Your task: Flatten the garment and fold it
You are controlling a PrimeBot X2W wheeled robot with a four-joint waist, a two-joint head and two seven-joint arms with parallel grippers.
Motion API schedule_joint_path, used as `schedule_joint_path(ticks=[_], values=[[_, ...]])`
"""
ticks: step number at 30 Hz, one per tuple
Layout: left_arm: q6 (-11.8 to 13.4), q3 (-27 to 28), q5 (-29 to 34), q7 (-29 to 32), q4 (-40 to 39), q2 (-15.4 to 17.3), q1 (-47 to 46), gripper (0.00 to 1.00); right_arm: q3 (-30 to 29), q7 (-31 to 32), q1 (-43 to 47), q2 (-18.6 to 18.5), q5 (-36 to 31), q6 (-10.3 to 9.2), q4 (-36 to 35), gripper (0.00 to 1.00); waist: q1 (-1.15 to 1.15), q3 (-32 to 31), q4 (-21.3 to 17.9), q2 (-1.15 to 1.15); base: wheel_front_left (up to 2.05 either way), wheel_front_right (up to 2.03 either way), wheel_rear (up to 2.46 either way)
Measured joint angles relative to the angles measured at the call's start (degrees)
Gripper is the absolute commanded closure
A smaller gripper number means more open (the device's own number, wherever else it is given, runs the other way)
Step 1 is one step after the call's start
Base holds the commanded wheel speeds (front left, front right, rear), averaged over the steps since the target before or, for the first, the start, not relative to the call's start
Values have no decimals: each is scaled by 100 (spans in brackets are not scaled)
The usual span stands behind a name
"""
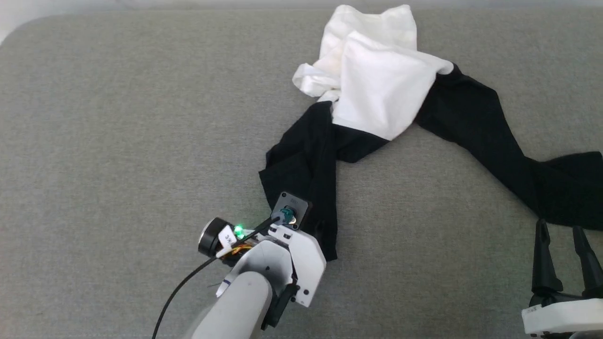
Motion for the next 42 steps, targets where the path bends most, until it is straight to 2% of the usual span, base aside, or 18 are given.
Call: schedule_joint_path(ticks=[3,7,8,9,14,17,20,23,27,30,37,39,42], values=[[267,-13,120,81,400,-9,-125,0,-8,-16,-47,0,0,0,52,0,0,52,-103,0,0,0,0],[394,1,-66,80,723,-79,-329,0,-22,-49,-77,-1,0,0,97,0,-1,85,-219,0,0,0,0],[394,-2,-142,71,778,-79,-369,15,-23,-49,-78,-1,0,0,114,0,-1,84,-241,0,0,0,0],[393,-5,-202,53,838,-78,-410,100,-23,-51,-79,-1,0,0,131,0,-1,75,-256,0,0,0,0],[350,-68,-539,-81,1071,-124,-495,100,-62,-53,-79,-1,-1,0,193,0,-1,-27,-262,0,0,0,0],[279,24,-1093,-121,969,-118,-469,100,-79,-52,-75,-1,-3,0,211,0,0,-109,-222,0,0,0,0],[230,318,-2225,-7,314,-111,-330,100,-103,-49,-51,0,-3,0,207,0,-1,-182,-154,0,0,0,0],[267,802,-2658,249,-536,29,-425,100,-138,-46,6,-2,-4,0,191,0,-1,-215,-56,0,0,0,0],[566,1801,-2953,666,-1347,802,-854,100,-98,-12,17,0,-3,0,135,0,0,-145,4,0,0,0,0],[770,2437,-3373,1004,-1529,1104,-1180,100,-70,4,-5,0,-2,0,118,0,-1,-23,-3,0,0,0,0],[1356,3172,-3038,1009,-814,1914,-1760,100,-16,9,-166,2,-4,0,113,0,0,442,-182,0,0,0,0],[1518,3228,-2869,914,-532,2005,-1798,100,-35,10,-214,-1,-11,0,123,0,0,601,-256,0,0,0,0],[1671,3331,-2839,626,-197,1919,-1844,100,-21,5,-286,0,-14,0,141,0,0,822,-357,0,0,0,0]])
